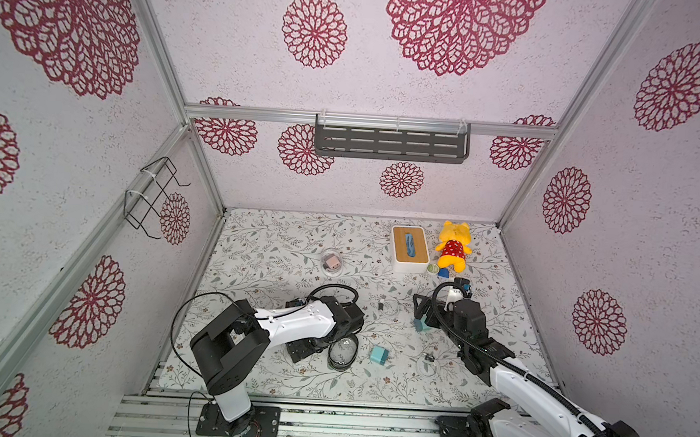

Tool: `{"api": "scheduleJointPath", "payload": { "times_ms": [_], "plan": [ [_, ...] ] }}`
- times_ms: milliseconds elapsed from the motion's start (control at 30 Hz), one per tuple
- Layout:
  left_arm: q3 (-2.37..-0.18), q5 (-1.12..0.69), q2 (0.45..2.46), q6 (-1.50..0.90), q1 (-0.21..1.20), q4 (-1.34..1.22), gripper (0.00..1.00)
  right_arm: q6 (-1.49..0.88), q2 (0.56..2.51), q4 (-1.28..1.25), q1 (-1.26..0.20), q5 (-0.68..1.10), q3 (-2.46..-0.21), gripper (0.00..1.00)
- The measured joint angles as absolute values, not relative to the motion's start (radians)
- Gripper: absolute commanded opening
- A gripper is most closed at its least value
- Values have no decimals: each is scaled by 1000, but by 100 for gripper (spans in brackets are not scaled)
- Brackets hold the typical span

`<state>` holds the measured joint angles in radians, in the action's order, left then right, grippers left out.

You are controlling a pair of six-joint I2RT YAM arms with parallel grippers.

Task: Pack away charging kits
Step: Pick up the storage bag at the center of the board.

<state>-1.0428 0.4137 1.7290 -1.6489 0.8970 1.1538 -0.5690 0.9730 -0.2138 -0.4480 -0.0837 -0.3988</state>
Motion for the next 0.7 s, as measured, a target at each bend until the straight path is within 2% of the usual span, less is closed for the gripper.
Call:
{"api": "scheduleJointPath", "payload": {
  "times_ms": [233,467,600,700],
  "plan": [
    [-1050,433,1760,-1638,869,1155,56,-569,976,-213,-447,-82,-399,98],
    [-1050,443,1762,-1631,865,1159,26,-569,972,-213,-441,-82,-399,98],
    [-1052,449,1762,-1628,865,1161,18,-571,968,-213,-440,-82,-399,98],
    [-1052,455,1762,-1627,865,1164,15,-576,966,-213,-439,-82,-399,98]
  ]
}}
